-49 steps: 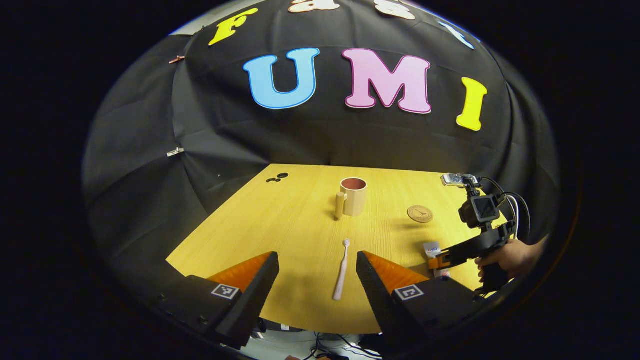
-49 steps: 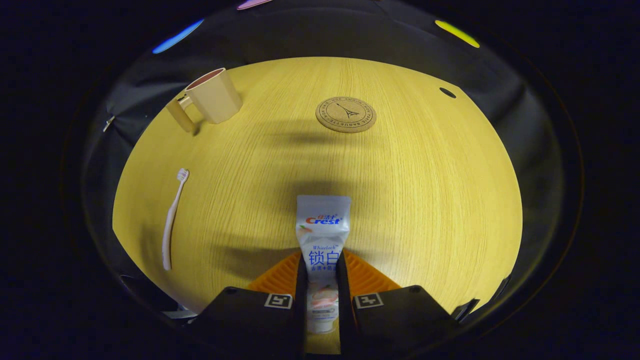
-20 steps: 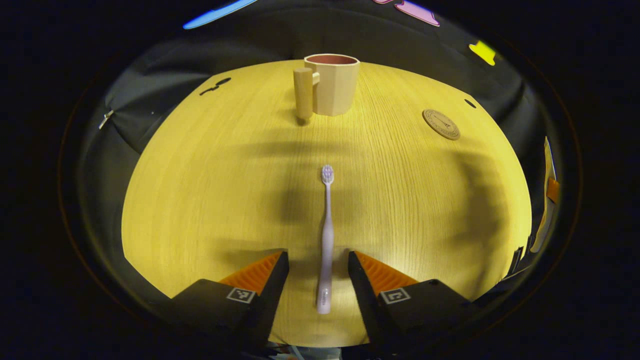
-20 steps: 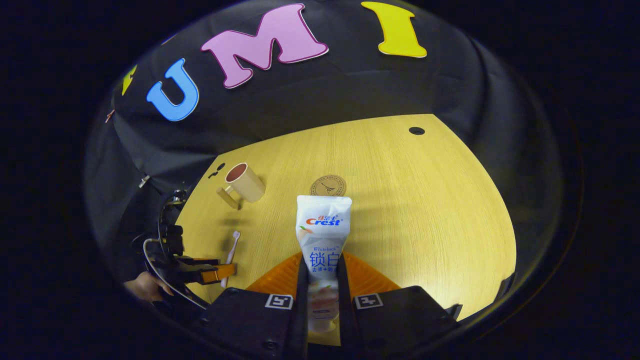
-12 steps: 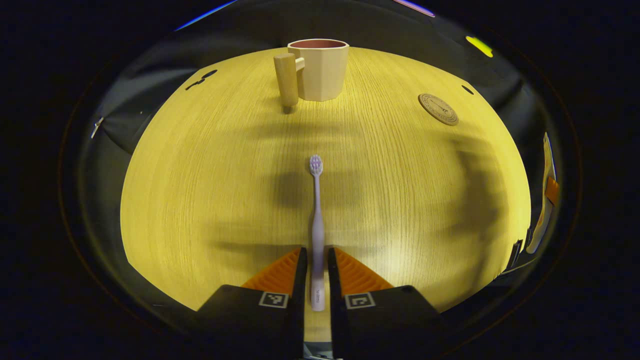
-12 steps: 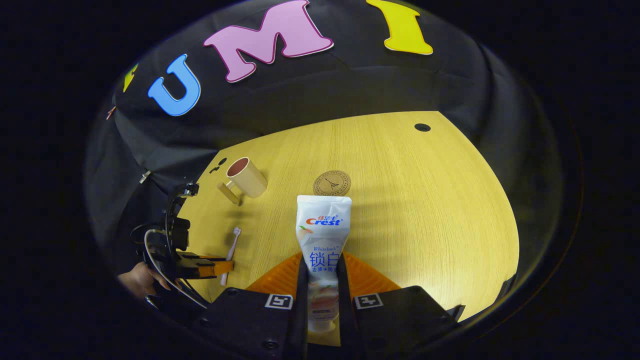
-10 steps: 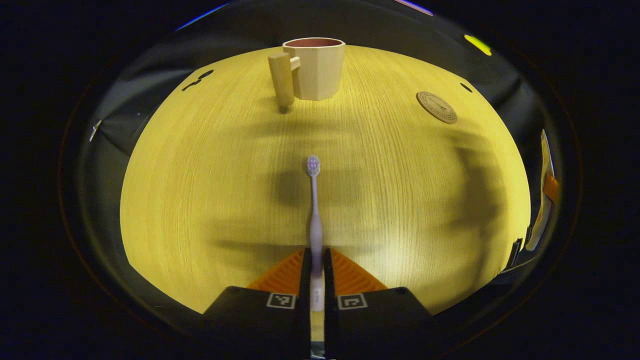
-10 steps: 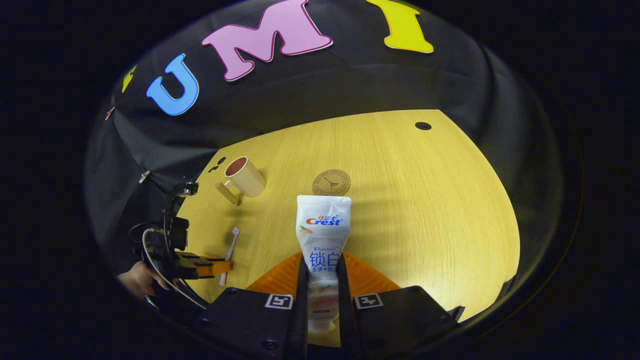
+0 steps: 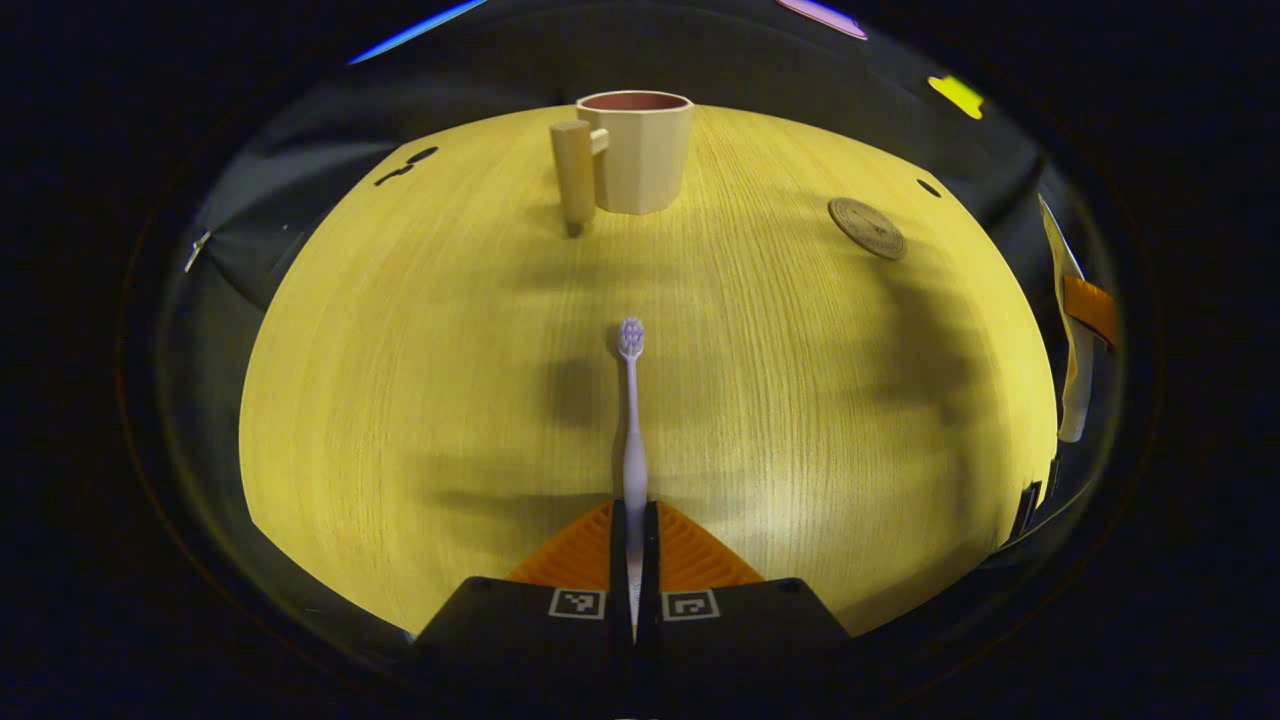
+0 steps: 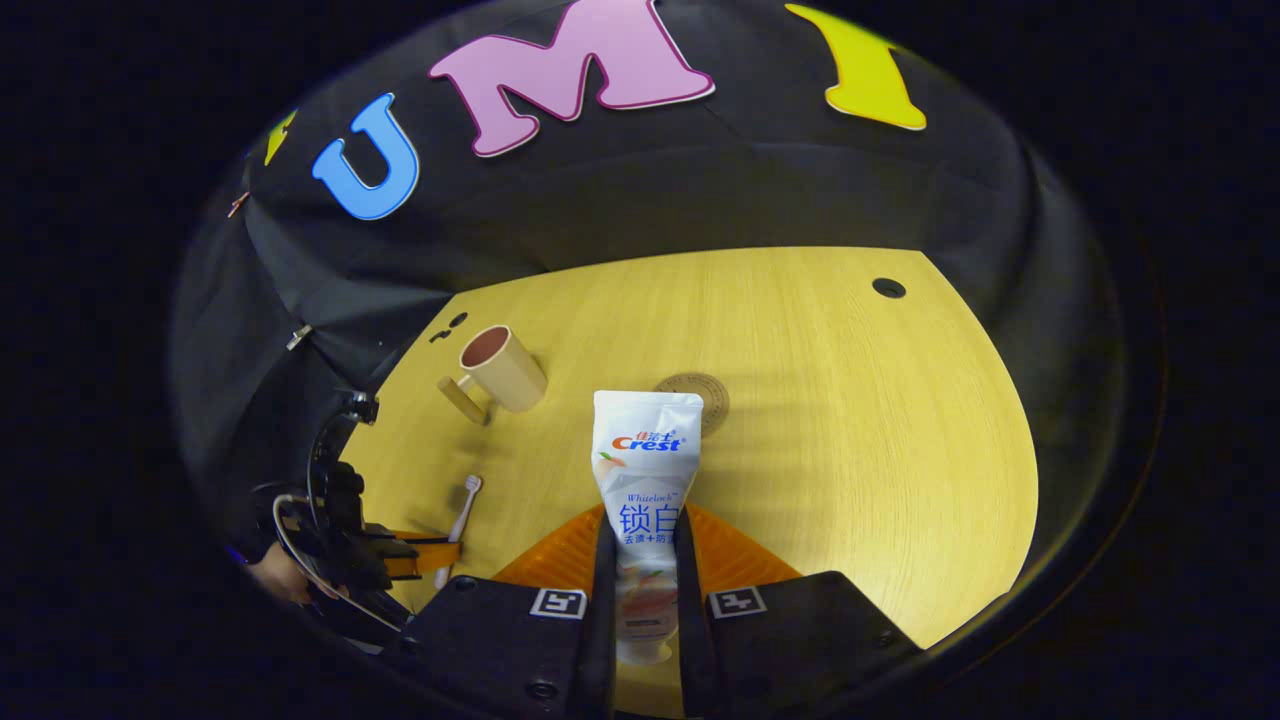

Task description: Put the toothbrush and toothpaste on the desktop into the cup, then pick up the cup and place it on the coaster on the desktop.

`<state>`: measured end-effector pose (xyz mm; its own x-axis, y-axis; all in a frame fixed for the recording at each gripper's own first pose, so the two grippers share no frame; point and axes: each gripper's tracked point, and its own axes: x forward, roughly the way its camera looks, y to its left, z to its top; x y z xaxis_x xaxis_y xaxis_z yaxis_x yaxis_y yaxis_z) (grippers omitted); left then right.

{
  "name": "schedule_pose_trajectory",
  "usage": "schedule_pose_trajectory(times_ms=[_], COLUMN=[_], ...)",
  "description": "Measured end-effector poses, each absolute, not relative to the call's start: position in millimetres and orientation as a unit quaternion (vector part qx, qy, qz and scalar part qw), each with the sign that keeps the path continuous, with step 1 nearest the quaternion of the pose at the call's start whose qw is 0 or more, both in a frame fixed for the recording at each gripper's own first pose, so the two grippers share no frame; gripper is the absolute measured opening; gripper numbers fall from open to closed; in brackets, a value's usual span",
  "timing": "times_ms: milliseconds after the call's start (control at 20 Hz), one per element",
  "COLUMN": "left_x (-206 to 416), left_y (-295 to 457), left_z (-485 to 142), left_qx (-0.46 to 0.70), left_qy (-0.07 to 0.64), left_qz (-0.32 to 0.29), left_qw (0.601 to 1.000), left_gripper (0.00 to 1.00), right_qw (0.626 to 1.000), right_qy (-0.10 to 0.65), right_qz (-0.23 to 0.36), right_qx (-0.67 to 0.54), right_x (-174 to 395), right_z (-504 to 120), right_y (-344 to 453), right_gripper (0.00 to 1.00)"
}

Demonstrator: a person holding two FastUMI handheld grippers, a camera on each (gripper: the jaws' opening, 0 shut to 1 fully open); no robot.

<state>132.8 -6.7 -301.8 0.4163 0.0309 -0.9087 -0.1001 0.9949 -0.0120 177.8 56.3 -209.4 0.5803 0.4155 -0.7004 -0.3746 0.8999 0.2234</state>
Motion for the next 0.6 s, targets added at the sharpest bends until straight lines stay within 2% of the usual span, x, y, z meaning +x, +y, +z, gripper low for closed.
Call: schedule_pose_trajectory(times_ms=[200,600], left_x=[129,128], left_y=[-4,12], left_z=[-282,-214], left_qx=[-0.092,-0.128], left_qy=[0.508,0.409], left_qz=[0.048,0.067], left_qw=[0.855,0.901], left_gripper=[0.06,0.07], right_qw=[0.904,0.917], right_qy=[0.348,0.285], right_qz=[0.250,0.278], right_qx=[0.006,0.023], right_x=[214,287], right_z=[-172,-121], right_y=[90,163], right_gripper=[0.29,0.29])
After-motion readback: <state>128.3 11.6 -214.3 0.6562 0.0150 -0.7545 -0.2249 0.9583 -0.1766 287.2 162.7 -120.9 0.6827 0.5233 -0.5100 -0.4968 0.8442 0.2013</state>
